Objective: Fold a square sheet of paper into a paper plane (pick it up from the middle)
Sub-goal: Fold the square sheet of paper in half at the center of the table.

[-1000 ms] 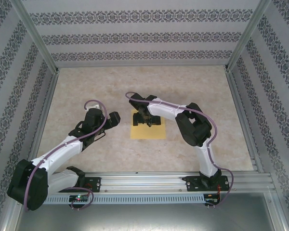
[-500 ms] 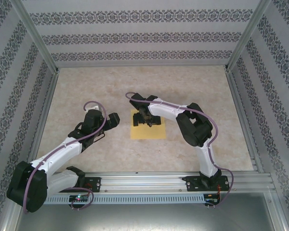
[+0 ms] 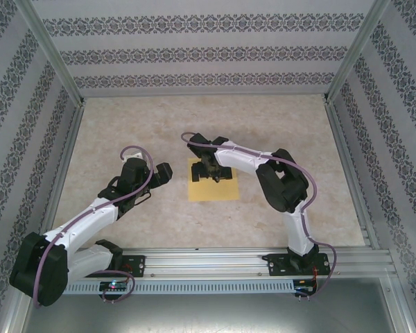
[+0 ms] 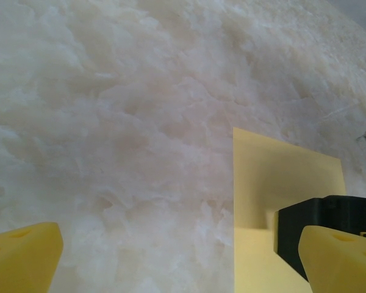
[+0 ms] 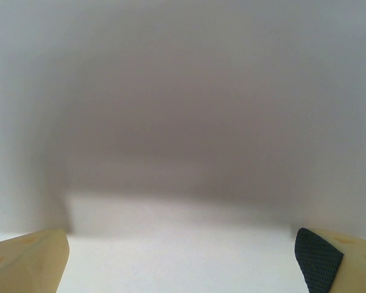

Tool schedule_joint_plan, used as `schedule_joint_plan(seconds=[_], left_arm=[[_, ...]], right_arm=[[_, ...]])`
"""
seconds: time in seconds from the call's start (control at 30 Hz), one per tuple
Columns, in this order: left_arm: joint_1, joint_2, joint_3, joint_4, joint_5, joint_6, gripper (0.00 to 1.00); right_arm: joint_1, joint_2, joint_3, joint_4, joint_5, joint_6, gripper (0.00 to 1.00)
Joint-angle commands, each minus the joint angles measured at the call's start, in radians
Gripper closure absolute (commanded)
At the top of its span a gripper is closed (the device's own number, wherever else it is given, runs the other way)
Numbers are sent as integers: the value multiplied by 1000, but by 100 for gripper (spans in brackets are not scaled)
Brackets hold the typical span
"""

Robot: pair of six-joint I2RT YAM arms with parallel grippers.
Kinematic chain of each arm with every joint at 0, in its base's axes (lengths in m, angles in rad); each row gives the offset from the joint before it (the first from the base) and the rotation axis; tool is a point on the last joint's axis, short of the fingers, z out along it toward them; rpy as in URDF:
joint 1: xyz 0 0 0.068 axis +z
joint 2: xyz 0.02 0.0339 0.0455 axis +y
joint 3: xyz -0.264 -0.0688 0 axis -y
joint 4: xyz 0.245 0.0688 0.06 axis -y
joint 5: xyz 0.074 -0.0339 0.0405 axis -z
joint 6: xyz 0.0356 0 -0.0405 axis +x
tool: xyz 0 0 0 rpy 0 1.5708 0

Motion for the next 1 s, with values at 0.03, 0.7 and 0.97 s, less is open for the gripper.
schedule_joint_plan(seconds=[0.03,0.7,0.97], left_arm=[[1,1,18,-26,-2,12,0],[0,-10,5,-24,-11,12,0],[1,-14,1,-20,-8,10,0]], right_arm=[[-3,62,-43,-3,-20,22,3],[-11,-29,52,-77,79,-11,3],[-21,51,52,-64,60,13,2]])
